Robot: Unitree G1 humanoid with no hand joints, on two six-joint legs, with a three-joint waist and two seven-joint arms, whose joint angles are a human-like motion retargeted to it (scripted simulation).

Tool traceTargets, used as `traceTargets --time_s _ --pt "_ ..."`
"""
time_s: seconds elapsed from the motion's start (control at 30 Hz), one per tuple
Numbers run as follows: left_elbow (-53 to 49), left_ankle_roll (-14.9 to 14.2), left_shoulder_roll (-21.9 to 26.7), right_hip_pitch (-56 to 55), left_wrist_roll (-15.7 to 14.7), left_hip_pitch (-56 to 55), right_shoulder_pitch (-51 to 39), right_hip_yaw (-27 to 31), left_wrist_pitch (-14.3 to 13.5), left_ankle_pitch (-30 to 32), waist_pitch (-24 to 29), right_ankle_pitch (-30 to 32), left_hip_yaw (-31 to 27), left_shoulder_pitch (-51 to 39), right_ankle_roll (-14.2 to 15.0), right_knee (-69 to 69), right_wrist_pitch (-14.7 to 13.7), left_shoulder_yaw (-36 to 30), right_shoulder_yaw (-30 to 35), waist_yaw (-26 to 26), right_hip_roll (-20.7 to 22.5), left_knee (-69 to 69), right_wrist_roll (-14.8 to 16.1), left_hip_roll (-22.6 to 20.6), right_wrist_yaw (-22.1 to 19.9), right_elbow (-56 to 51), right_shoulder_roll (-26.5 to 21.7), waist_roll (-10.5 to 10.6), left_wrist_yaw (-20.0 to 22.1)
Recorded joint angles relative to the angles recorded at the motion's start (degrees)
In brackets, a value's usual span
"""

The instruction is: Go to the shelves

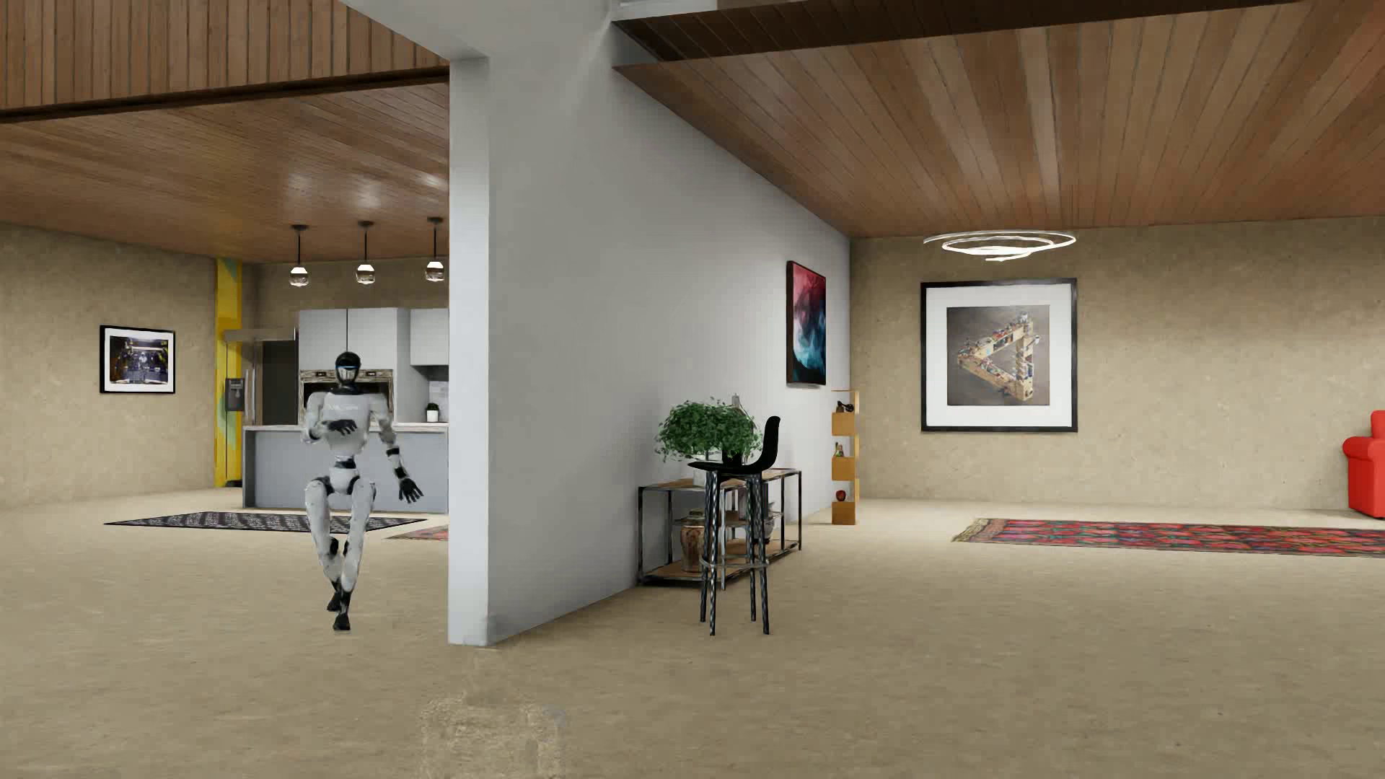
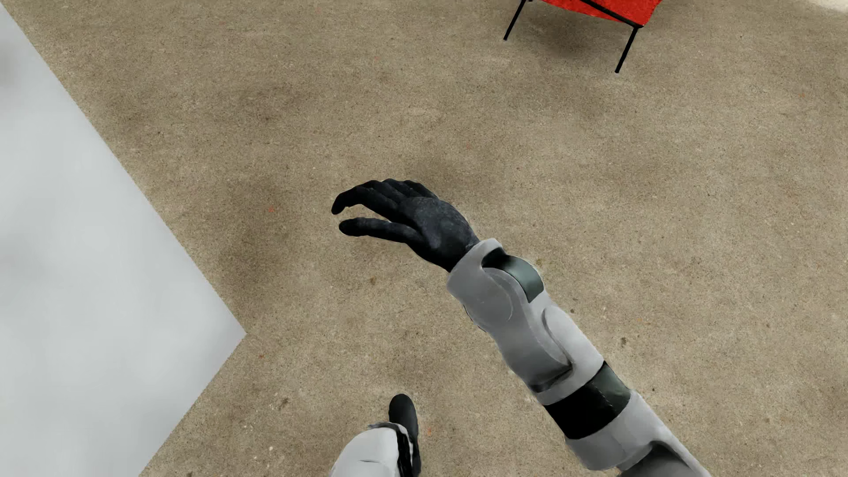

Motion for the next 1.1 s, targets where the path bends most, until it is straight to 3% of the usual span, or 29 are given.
traceTargets --time_s 0.03,0.07,0.1,0.13,0.17,0.2,0.23,0.3,0.33,0.37,0.4,0.43,0.5,0.53,0.57,0.63,0.7,0.73,0.77,0.8,0.83,0.87,0.9,0.93,0.97,1.03,1.07,1.1 --pt "1.0 1.9 0.9 0.2 7.3 0.6 3.7 -1.6 -2.1 0.7 0.1 6.2 0.6 -1.3 -0.2 4.8 0.8 -3.5 -1.3 0.2 -1.9 4.4 0.6 -1.1 -1.1 -1.1 -0.6 -1.1 -0.1" --pt "0.9 4.0 -0.7 -2.2 9.1 1.2 8.4 -2.7 -2.4 -2.0 0.3 11.9 1.3 -3.1 0.8 14.4 2.7 -2.4 -2.6 0.4 -4.1 8.6 0.3 -2.6 -2.1 -0.6 -1.0 -2.4 2.0" --pt "0.2 5.1 -4.2 -7.1 5.4 3.0 13.2 -4.6 -1.7 -5.4 0.5 18.9 1.8 -5.2 1.4 27.1 5.4 1.8 -3.6 0.4 -7.6 10.5 -2.1 -4.6 -3.1 1.3 -1.6 -3.6 4.9" --pt "-0.5 5.1 -8.4 -12.7 -2.7 6.0 17.5 -5.3 -1.3 -8.2 0.5 26.1 2.0 -7.5 1.9 39.2 8.5 7.6 -3.8 0.0 -11.4 10.7 -8.4 -6.8 -3.1 5.2 -2.7 -4.7 6.0" --pt "-1.3 5.0 -11.3 -18.6 -8.9 9.4 21.1 -5.2 -0.3 -10.3 0.5 23.7 1.8 -10.1 1.0 48.8 11.7 10.6 -3.6 -0.7 -14.5 9.6 -15.8 -9.1 -2.3 11.2 -3.3 -5.8 6.9" --pt "-2.1 4.9 -13.0 -24.9 -12.8 13.4 24.3 -4.5 0.1 -11.7 0.5 20.2 1.3 -13.0 -0.7 56.2 15.5 10.5 -4.8 -1.8 -17.0 7.5 -20.4 -11.3 -2.2 18.7 -2.6 -6.8 9.2" --pt "-2.4 4.7 -13.4 -30.9 -13.2 17.6 27.8 -3.8 -0.1 -12.7 0.2 19.0 0.1 -15.8 -1.1 60.9 18.9 7.2 -8.7 -3.1 -18.8 4.8 -19.9 -13.5 -2.0 27.1 -0.7 -7.4 12.0" --pt "-1.9 4.4 -12.0 -41.4 -8.0 25.5 34.8 -2.9 -2.1 -15.1 -0.5 19.4 -4.0 -22.9 -2.5 61.6 27.8 -3.7 -23.4 -5.8 -20.3 0.3 -11.9 -17.1 -3.7 42.7 2.4 -8.1 15.1" --pt "-2.5 4.1 -11.2 -46.0 -5.5 29.2 38.7 -2.3 -4.7 -16.4 -0.9 19.5 -6.5 -27.2 -1.9 58.2 28.9 -8.9 -28.3 -6.9 -19.8 -1.7 -10.5 -18.5 -3.7 47.9 1.8 -8.2 15.9" --pt "-3.9 3.9 -10.5 -49.7 -4.0 32.1 43.3 -2.5 -7.2 -18.0 -1.2 19.5 -9.0 -31.5 -2.5 52.2 28.3 -13.3 -28.4 -7.8 -19.9 -2.8 -12.5 -19.6 -2.6 50.1 0.3 -8.3 16.0" --pt "-6.3 3.6 -10.3 -52.4 -4.9 34.6 48.5 -3.0 -9.2 -19.8 -1.5 19.7 -11.4 -35.4 -2.8 43.2 24.9 -16.1 -27.6 -8.5 -19.5 -3.6 -14.7 -20.4 -2.7 49.9 -1.2 -8.4 16.9" --pt "-9.0 3.3 -10.4 -53.8 -7.2 37.0 53.9 -4.0 -10.1 -21.1 -1.8 21.7 -13.4 -38.5 -2.6 30.5 22.3 -17.8 -29.1 -8.9 -18.8 -5.1 -14.1 -21.0 -4.5 48.3 -1.5 -8.5 17.8" --pt "-14.9 2.9 -9.9 -51.6 -14.6 41.5 62.6 -2.4 -10.6 -22.7 -2.6 22.2 -15.4 -41.5 0.7 -2.5 19.1 -19.7 -31.2 -9.7 -13.7 -7.9 -11.0 -21.1 -5.7 46.1 -0.8 -8.8 20.6" --pt "-18.0 2.5 -8.9 -51.5 -18.8 43.9 66.1 -2.3 -10.7 -23.4 -2.7 20.1 -15.4 -41.6 5.1 -11.3 17.5 -20.3 -32.1 -9.8 -11.2 -8.3 -9.5 -20.8 -4.5 45.9 -0.9 -8.8 21.5" --pt "-20.6 2.3 -7.8 -52.0 -22.2 46.4 67.3 -4.8 -10.5 -23.4 -2.8 20.2 -14.6 -40.4 5.8 -12.1 17.2 -20.3 -31.0 -9.8 -9.2 -8.4 -10.8 -20.4 -2.3 46.3 -1.4 -8.7 22.8" --pt "-23.0 1.4 -6.3 -52.8 -28.4 51.1 67.1 -6.3 -8.1 -20.8 -2.9 21.6 -11.8 -35.6 3.1 -1.5 17.8 -18.5 -30.8 -10.3 -6.0 -5.7 -13.4 -19.3 0.7 46.4 -2.1 -8.2 24.0" --pt "-18.9 0.5 -6.0 -51.6 -31.2 52.8 66.6 -8.0 -4.1 -12.5 -3.5 25.8 -9.9 -31.1 -5.8 7.2 18.5 -18.0 -34.4 -11.5 -5.5 1.3 -13.3 -16.6 -1.4 43.9 0.7 -6.8 22.7" --pt "-14.5 -3.2 -6.1 -51.7 -31.3 50.6 65.8 -8.9 -1.6 -7.9 -3.5 22.0 -9.3 -29.3 -7.8 12.8 18.0 -17.7 -36.6 -11.9 -5.7 10.4 -12.1 -15.1 -3.5 42.5 2.6 -5.8 22.2" --pt "-8.3 -9.3 -5.9 -50.4 -29.5 46.2 64.3 -10.1 2.1 -2.9 -3.4 18.0 -7.9 -28.4 -8.0 16.1 17.6 -18.1 -38.1 -12.2 -5.8 22.5 -10.6 -11.8 -4.4 41.9 4.7 -4.8 20.5" --pt "-1.5 -10.8 -5.6 -48.2 -26.6 40.2 61.8 -11.3 5.8 2.6 -3.2 14.7 -7.9 -28.1 -7.5 17.2 17.4 -18.9 -39.1 -12.2 -5.5 34.7 -9.5 -8.5 -5.5 41.3 6.6 -3.8 18.9" --pt "4.9 -9.3 -5.1 -45.4 -23.1 34.1 58.3 -12.1 8.0 0.8 -3.0 12.1 -8.0 -27.5 -6.8 17.2 17.2 -20.2 -38.5 -11.9 -5.1 44.2 -9.7 -5.0 -5.9 41.4 7.4 -2.7 16.5" --pt "8.9 -6.6 -4.2 -42.2 -19.4 28.0 54.0 -12.4 8.4 -3.5 -2.8 10.2 -8.6 -25.8 -6.3 16.4 16.9 -21.7 -37.3 -11.2 -4.6 50.9 -10.7 -2.8 -6.0 41.6 7.4 -1.7 14.6" --pt "10.0 -6.1 -3.3 -38.9 -16.7 22.0 49.2 -12.1 7.7 -5.8 -2.6 8.7 -9.1 -23.0 -5.7 14.9 16.7 -22.1 -35.9 -10.2 -3.9 55.2 -12.2 -1.0 -6.6 41.6 6.9 -0.9 14.2" --pt "8.2 -5.1 -2.6 -35.5 -17.0 16.3 44.3 -11.5 6.8 -6.6 -2.4 7.4 -9.5 -18.8 -5.1 13.1 15.9 -19.5 -34.9 -9.0 -2.8 56.6 -13.1 0.7 -7.4 42.2 6.4 -0.2 15.2" --pt "5.1 -3.3 -3.1 -32.2 -19.7 11.1 38.8 -10.5 6.1 -7.1 -2.3 6.4 -9.4 -14.2 -4.7 10.8 14.9 -14.8 -33.9 -7.8 -2.0 54.9 -13.5 2.0 -8.0 42.8 5.9 0.3 16.5" --pt "-1.6 -1.3 -5.5 -26.4 -29.2 3.2 28.2 -8.3 5.6 -9.9 -2.0 4.1 -7.4 -5.2 -3.9 7.3 13.1 -3.1 -31.3 -5.4 -0.4 43.9 -13.7 4.4 -8.7 42.9 4.9 1.0 17.7" --pt "-3.9 -1.4 -7.0 -23.6 -33.3 1.1 23.5 -7.3 6.0 -9.4 -1.8 2.9 -5.0 -1.9 -3.5 5.5 12.1 1.6 -29.7 -4.4 -0.1 34.0 -13.9 5.0 -9.0 42.5 4.1 1.3 18.0" --pt "-5.0 -1.2 -8.0 -20.8 -35.6 0.7 19.2 -6.6 6.9 -7.6 -1.8 1.8 -0.8 0.3 -3.0 3.5 11.6 4.5 -28.4 -3.6 0.4 21.0 -13.9 5.5 -9.6 41.9 3.6 1.6 18.4"
